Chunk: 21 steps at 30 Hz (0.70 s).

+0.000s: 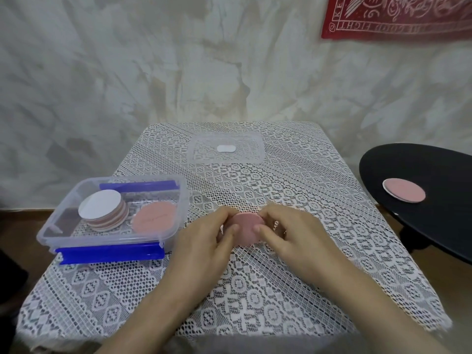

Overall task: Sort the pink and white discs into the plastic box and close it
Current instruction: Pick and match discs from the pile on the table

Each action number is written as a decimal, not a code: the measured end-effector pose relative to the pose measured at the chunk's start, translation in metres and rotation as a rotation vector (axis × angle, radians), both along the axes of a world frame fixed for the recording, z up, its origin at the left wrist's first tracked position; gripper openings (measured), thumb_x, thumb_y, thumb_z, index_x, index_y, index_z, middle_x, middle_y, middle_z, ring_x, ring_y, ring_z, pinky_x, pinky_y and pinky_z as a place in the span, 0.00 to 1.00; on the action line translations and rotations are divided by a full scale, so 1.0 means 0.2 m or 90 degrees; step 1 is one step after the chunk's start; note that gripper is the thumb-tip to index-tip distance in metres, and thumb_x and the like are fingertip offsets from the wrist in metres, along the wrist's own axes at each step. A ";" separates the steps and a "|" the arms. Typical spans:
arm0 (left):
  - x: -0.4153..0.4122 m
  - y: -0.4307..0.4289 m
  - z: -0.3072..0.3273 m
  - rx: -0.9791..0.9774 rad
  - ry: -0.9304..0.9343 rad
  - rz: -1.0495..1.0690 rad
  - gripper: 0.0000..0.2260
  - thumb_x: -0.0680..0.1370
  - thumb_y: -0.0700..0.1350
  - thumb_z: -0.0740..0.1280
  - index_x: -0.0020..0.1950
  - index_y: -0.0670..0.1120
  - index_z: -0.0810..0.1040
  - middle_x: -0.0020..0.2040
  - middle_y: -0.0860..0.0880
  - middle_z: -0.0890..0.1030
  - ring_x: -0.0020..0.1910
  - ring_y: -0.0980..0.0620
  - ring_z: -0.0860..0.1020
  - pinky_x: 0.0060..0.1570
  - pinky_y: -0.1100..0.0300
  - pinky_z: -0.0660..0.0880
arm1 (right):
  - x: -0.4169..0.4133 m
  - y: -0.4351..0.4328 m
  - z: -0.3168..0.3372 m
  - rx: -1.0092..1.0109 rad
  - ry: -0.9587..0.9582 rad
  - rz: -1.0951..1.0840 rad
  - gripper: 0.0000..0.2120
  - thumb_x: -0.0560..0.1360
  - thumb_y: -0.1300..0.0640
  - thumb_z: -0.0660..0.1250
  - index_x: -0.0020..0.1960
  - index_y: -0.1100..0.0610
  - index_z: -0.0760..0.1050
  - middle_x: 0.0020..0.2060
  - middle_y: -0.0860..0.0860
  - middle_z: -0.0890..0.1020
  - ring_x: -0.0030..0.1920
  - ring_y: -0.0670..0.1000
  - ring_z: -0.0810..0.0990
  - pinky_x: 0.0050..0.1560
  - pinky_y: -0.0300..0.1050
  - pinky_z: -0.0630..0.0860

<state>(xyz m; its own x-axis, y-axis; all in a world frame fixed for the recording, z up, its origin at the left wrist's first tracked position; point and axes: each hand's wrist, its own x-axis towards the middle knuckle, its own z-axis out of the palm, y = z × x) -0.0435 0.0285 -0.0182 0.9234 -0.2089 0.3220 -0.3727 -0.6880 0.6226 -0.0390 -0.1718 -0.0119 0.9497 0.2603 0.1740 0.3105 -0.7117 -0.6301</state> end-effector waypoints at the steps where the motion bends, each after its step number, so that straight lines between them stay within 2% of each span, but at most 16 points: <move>1: 0.00 0.00 0.01 0.010 -0.010 0.003 0.06 0.81 0.52 0.62 0.56 0.60 0.75 0.40 0.61 0.79 0.39 0.60 0.76 0.35 0.60 0.71 | -0.01 0.00 0.01 -0.028 -0.022 -0.009 0.06 0.81 0.44 0.64 0.49 0.44 0.76 0.35 0.42 0.79 0.34 0.42 0.77 0.33 0.37 0.70; 4: 0.00 -0.01 0.00 0.030 -0.009 0.001 0.04 0.81 0.51 0.63 0.54 0.59 0.74 0.39 0.61 0.78 0.40 0.61 0.76 0.35 0.63 0.69 | -0.02 0.02 -0.01 -0.038 -0.022 -0.011 0.06 0.82 0.45 0.63 0.50 0.45 0.75 0.32 0.43 0.78 0.32 0.43 0.75 0.32 0.40 0.70; 6: -0.01 -0.01 0.00 0.043 0.005 -0.002 0.02 0.81 0.51 0.64 0.52 0.59 0.73 0.39 0.60 0.78 0.39 0.62 0.75 0.36 0.61 0.71 | -0.02 0.02 -0.04 -0.056 -0.007 0.003 0.06 0.82 0.46 0.62 0.49 0.47 0.73 0.31 0.44 0.77 0.31 0.44 0.74 0.32 0.43 0.70; 11: -0.02 -0.01 0.01 0.016 -0.012 0.008 0.02 0.81 0.50 0.63 0.52 0.58 0.73 0.41 0.60 0.79 0.39 0.60 0.75 0.36 0.62 0.70 | -0.05 0.04 -0.04 -0.017 -0.018 0.010 0.06 0.84 0.48 0.60 0.49 0.46 0.73 0.33 0.44 0.78 0.30 0.44 0.73 0.29 0.38 0.66; 16: -0.02 0.01 -0.01 0.031 0.019 0.007 0.03 0.81 0.49 0.64 0.49 0.56 0.72 0.40 0.58 0.78 0.40 0.60 0.75 0.40 0.55 0.74 | -0.04 0.05 -0.05 -0.094 0.002 0.023 0.09 0.84 0.48 0.59 0.45 0.47 0.68 0.32 0.44 0.76 0.31 0.45 0.73 0.31 0.43 0.67; 21: -0.04 0.02 0.00 0.017 0.015 0.008 0.03 0.81 0.48 0.64 0.49 0.56 0.72 0.39 0.58 0.78 0.40 0.60 0.76 0.39 0.58 0.74 | -0.04 0.06 -0.05 -0.045 0.009 0.025 0.05 0.83 0.49 0.61 0.49 0.45 0.72 0.33 0.44 0.78 0.32 0.45 0.75 0.33 0.45 0.71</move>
